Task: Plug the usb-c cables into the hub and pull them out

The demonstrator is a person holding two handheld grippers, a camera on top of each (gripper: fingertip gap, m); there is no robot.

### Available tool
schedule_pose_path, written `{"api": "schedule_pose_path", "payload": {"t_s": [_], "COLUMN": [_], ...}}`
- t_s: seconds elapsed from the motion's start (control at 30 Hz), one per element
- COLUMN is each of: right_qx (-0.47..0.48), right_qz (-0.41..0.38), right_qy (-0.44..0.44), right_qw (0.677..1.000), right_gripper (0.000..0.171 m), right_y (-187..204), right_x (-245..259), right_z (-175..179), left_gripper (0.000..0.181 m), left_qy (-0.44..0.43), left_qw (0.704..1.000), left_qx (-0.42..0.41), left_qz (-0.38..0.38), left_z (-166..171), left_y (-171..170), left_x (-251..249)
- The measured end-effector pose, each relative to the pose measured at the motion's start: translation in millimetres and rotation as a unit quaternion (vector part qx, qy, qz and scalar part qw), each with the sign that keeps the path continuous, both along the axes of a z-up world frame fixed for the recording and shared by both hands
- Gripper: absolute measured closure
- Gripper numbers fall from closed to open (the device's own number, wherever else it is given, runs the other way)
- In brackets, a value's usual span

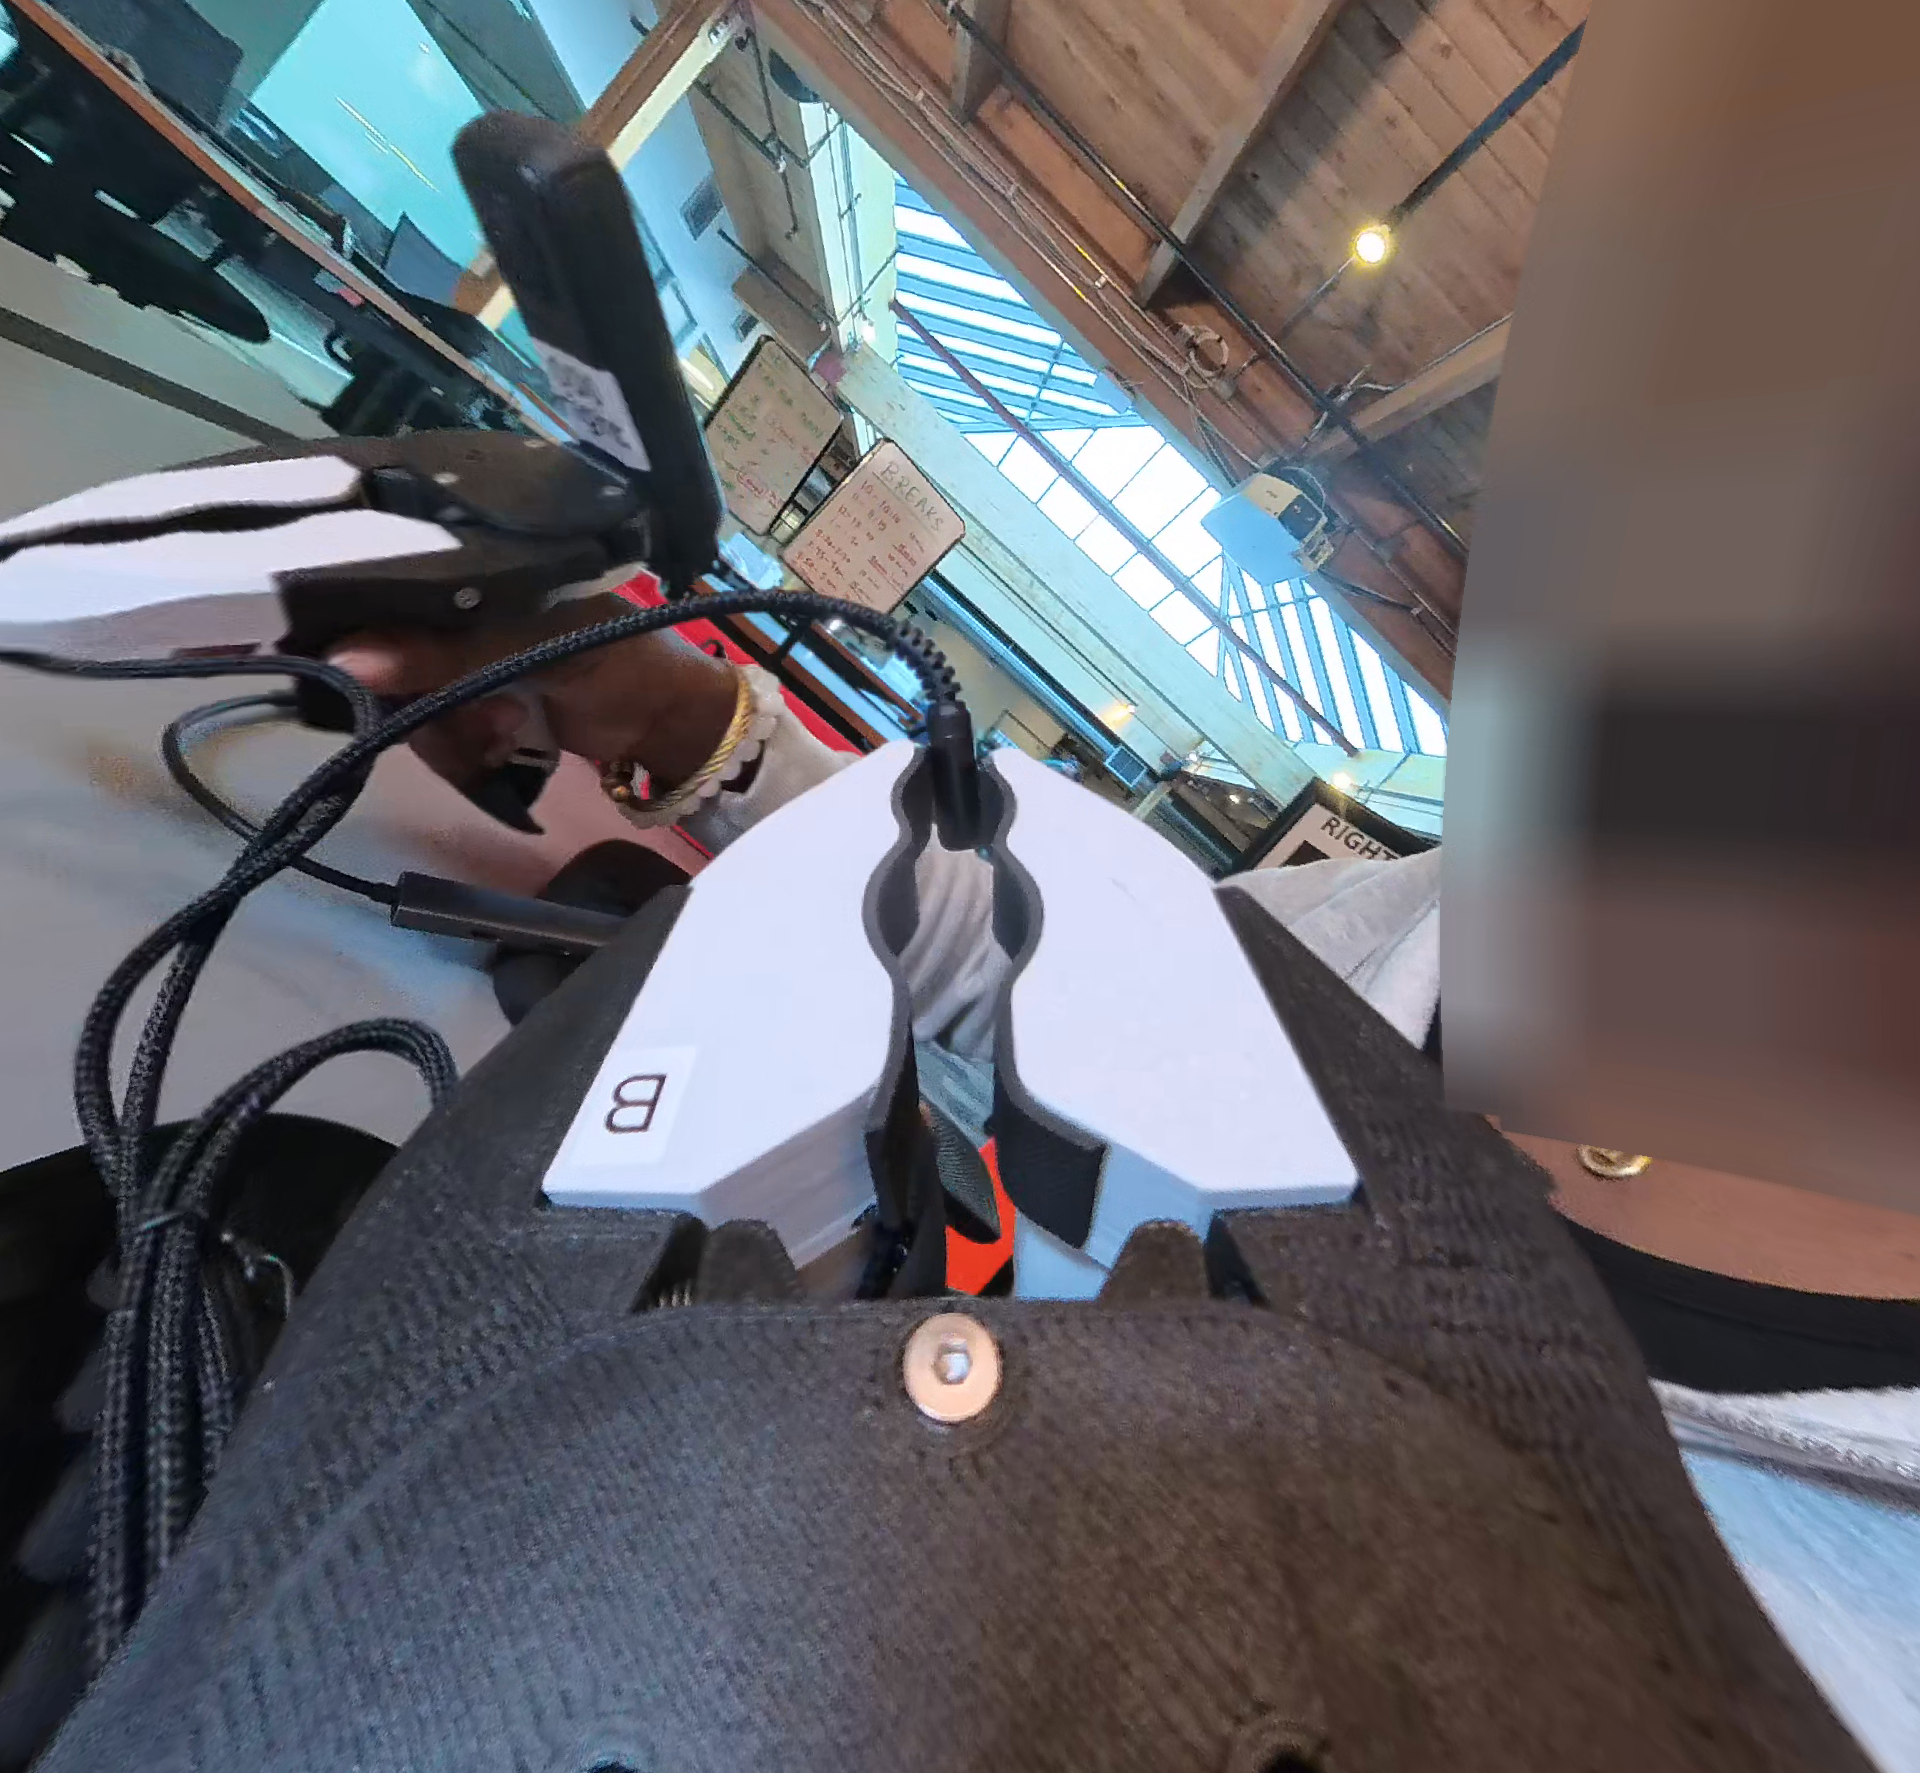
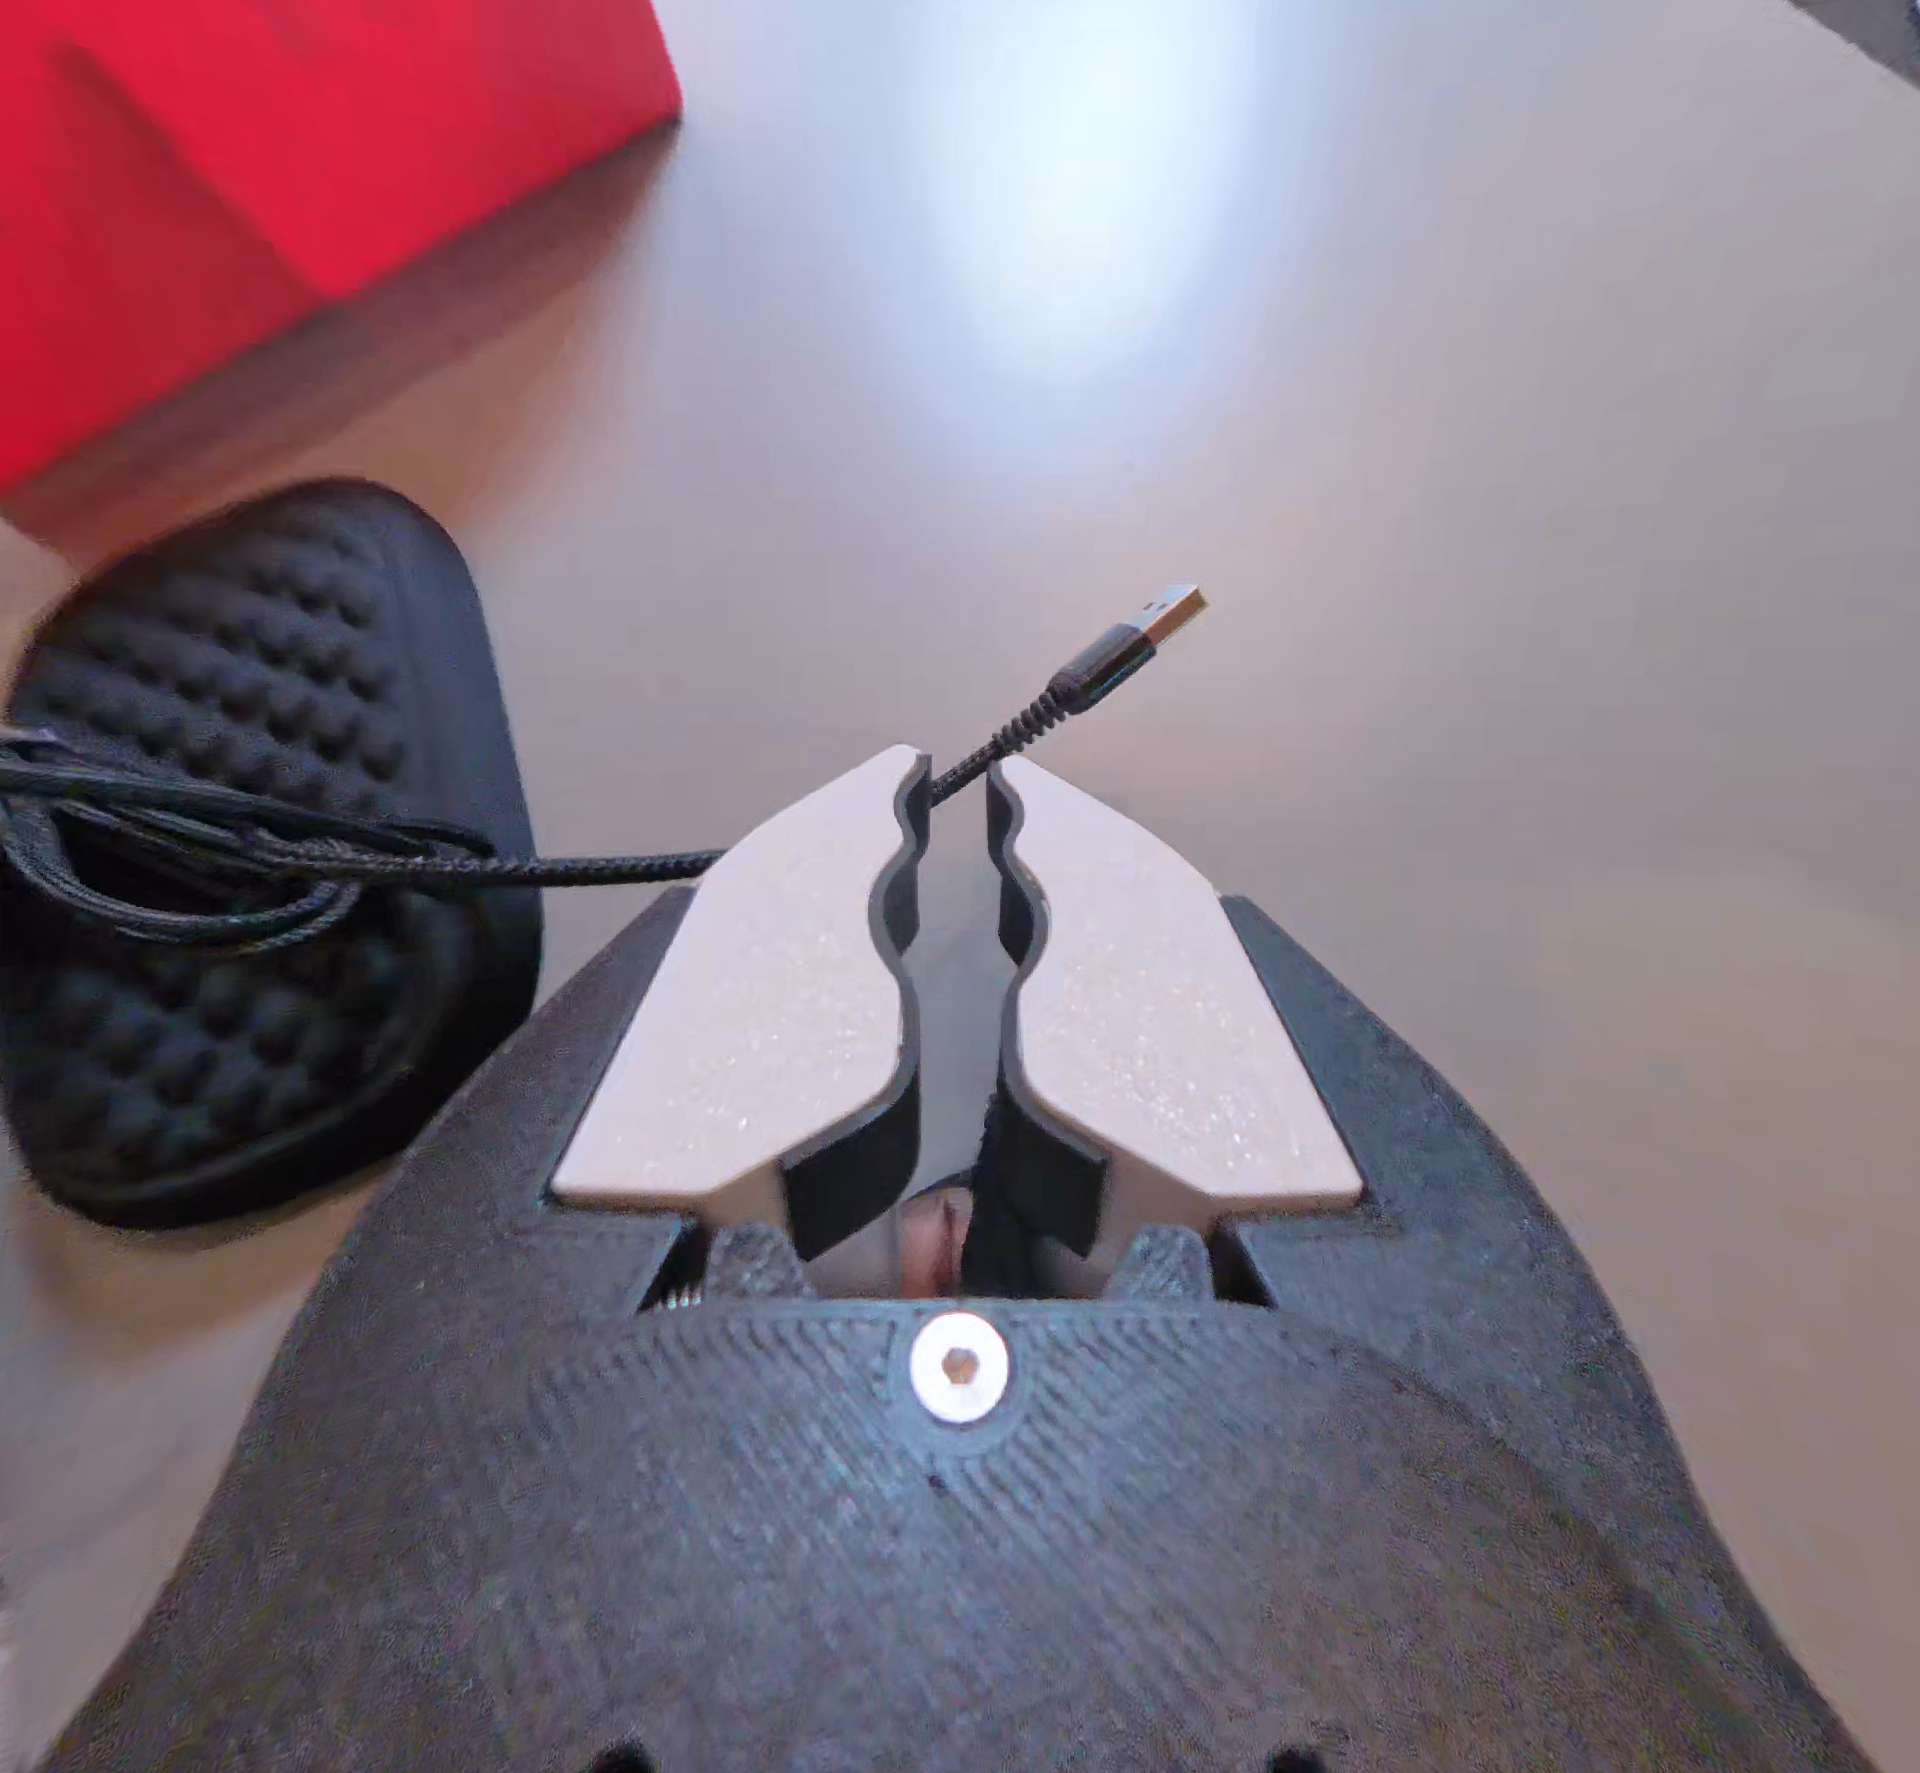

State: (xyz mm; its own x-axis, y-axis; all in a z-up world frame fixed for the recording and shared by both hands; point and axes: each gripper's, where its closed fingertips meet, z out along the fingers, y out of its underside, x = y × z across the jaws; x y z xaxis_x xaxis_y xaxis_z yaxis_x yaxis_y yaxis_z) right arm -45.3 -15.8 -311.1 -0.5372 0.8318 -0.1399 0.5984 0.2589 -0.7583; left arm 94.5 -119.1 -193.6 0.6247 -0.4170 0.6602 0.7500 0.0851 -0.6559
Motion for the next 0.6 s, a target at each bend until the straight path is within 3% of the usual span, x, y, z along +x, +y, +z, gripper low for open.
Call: {"api": "schedule_pose_path", "payload": {"t_s": [0.07,0.13,0.2,0.47,0.6], "right_qx": [-0.022,-0.042,-0.077,-0.060,-0.104], "right_qz": [-0.024,-0.037,-0.028,-0.037,-0.020], "right_qy": [0.014,0.027,0.041,0.141,0.167], "right_qw": [0.999,0.998,0.996,0.987,0.980], "right_gripper": [0.161,0.127,0.111,0.099,0.099], "right_y": [11,22,26,51,56], "right_x": [0,7,20,58,76], "right_z": [15,32,50,90,111], "left_gripper": [0.172,0.172,0.172,0.172,0.172], "left_qy": [0.001,-0.002,-0.005,-0.026,-0.028], "left_qw": [1.000,1.000,1.000,0.998,0.996], "left_qx": [-0.004,-0.010,-0.015,-0.007,-0.008], "left_qz": [0.018,0.025,0.027,0.062,0.084], "left_z": [-2,-5,-7,-5,-5], "left_y": [2,5,8,11,10], "left_x": [-4,-5,-6,-18,-23]}}
